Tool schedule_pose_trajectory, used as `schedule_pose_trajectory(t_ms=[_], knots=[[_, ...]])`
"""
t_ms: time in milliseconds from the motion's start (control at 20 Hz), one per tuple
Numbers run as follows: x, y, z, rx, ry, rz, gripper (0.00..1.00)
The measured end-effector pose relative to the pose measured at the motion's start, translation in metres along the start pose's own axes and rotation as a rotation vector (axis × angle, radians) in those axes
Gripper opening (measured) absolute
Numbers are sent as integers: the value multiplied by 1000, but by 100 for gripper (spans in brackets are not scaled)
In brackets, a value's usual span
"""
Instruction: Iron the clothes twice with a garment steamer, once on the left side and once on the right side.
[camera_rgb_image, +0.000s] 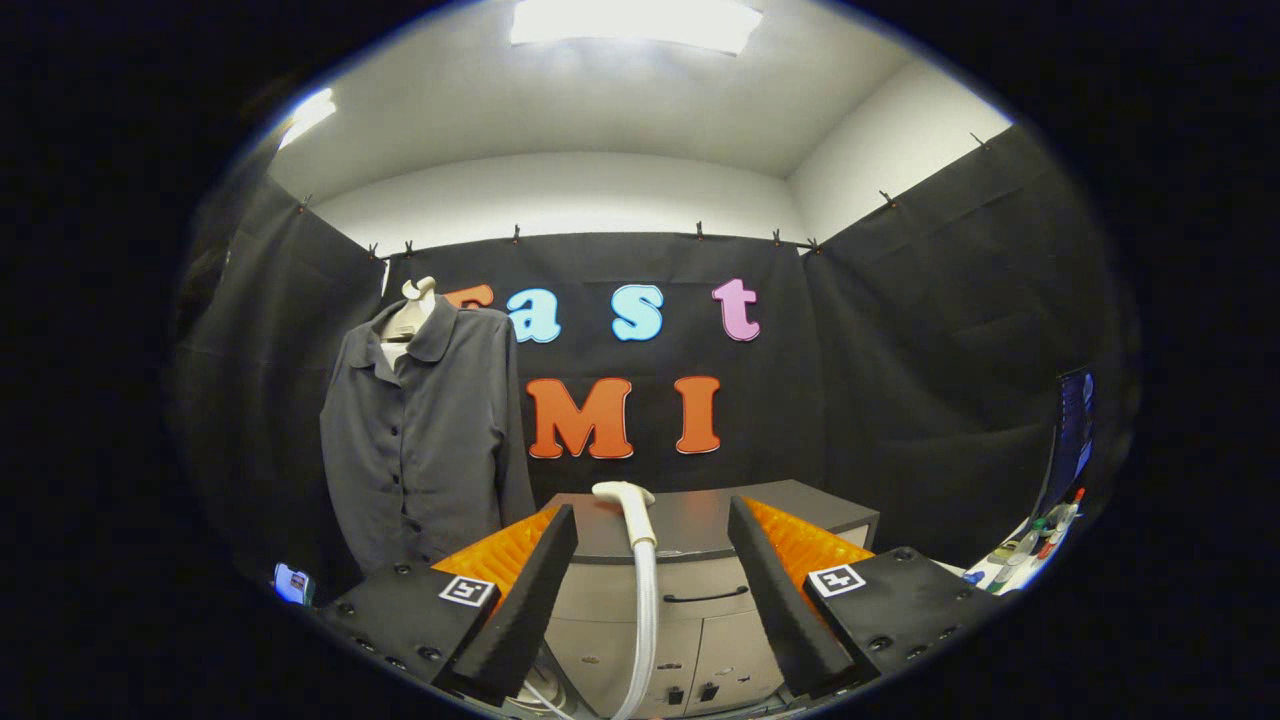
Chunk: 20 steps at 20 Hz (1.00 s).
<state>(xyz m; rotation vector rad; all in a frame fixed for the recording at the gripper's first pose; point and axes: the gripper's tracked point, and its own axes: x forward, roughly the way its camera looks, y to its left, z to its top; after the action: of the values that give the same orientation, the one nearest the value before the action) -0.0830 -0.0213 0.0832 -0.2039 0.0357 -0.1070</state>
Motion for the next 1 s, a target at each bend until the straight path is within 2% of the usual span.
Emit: schedule_pose_trajectory(t_ms=[300,1000], knots=[[6,1,-3,46,17,-4,98],[15,20,-13,46,36,22,98]])
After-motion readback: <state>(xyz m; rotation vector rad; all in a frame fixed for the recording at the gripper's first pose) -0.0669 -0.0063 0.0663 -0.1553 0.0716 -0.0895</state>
